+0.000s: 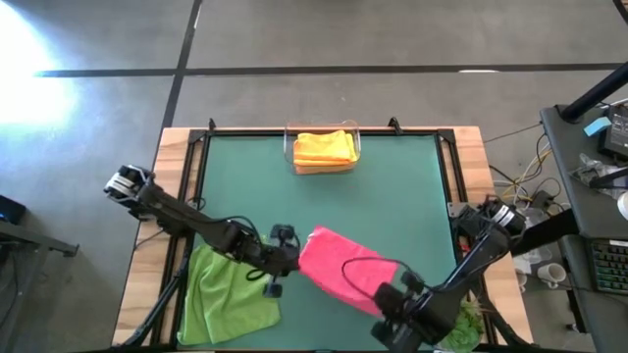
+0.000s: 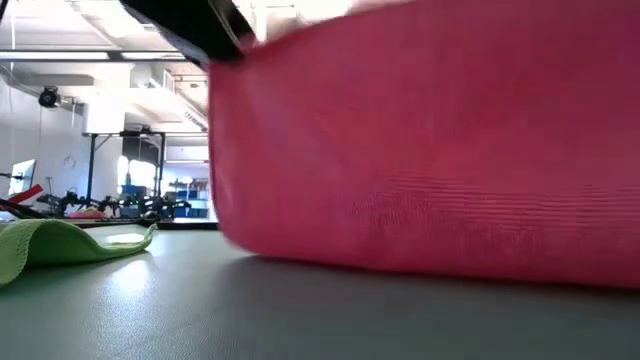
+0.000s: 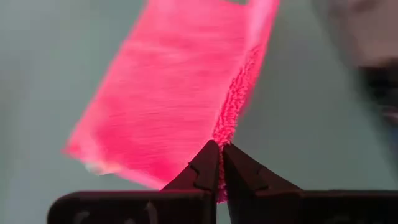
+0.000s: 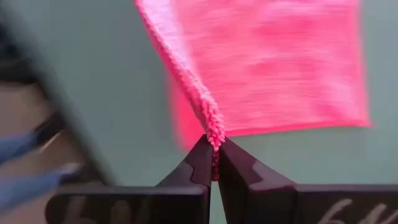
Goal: Fold microfiber towels
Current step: Fold the pink microfiber towel
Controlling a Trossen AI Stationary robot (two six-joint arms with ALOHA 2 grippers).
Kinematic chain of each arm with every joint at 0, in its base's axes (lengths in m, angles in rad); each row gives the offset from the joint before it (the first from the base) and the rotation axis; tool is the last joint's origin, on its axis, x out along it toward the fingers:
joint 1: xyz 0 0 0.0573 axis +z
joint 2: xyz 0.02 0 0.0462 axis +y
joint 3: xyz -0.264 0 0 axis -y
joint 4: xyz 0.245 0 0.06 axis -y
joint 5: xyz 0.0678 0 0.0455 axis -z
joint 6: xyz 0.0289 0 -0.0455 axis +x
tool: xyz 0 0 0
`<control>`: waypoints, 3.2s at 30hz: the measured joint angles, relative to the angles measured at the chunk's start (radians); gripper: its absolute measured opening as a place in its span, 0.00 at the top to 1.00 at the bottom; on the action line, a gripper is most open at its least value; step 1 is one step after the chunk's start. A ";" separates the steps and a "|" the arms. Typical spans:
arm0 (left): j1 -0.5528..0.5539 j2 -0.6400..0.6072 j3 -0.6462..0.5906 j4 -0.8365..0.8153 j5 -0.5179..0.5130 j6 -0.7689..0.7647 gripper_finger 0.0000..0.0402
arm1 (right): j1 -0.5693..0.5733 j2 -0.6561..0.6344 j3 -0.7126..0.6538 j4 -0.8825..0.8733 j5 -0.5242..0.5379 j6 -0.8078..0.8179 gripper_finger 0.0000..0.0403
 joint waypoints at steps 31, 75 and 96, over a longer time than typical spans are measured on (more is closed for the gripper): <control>0.191 0.282 0.024 0.132 -0.167 -0.006 1.00 | -0.047 0.000 -0.282 -0.096 0.063 0.497 0.98; 0.097 0.288 0.005 0.290 -0.012 -0.113 0.90 | -0.072 -0.345 -0.264 -0.306 0.478 0.400 0.70; 0.138 0.353 0.007 0.020 -0.050 0.075 1.00 | -0.078 -0.328 -0.269 -0.273 0.470 0.421 0.75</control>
